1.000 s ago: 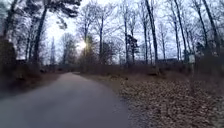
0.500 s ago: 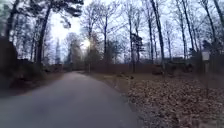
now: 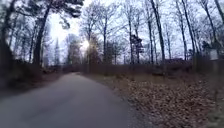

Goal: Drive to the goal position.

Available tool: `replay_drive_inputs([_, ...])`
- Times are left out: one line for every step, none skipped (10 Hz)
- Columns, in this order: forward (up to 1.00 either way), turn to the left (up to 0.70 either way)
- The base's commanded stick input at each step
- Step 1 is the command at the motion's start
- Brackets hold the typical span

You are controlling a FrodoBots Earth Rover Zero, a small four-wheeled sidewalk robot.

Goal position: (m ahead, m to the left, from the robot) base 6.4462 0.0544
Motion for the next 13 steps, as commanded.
replay_drive_inputs([0.7,0.13])
replay_drive_inputs([0.7,0.0])
replay_drive_inputs([0.7,0.0])
replay_drive_inputs([0.7,0.0])
replay_drive_inputs([0.7,0.0])
replay_drive_inputs([0.7,0.0])
replay_drive_inputs([0.73,0.02])
replay_drive_inputs([0.83,0.06])
replay_drive_inputs([0.85,0.26])
replay_drive_inputs([0.85,0.34])
replay_drive_inputs([0.85,0.34])
replay_drive_inputs([0.85,0.21])
replay_drive_inputs([0.85,0.0])
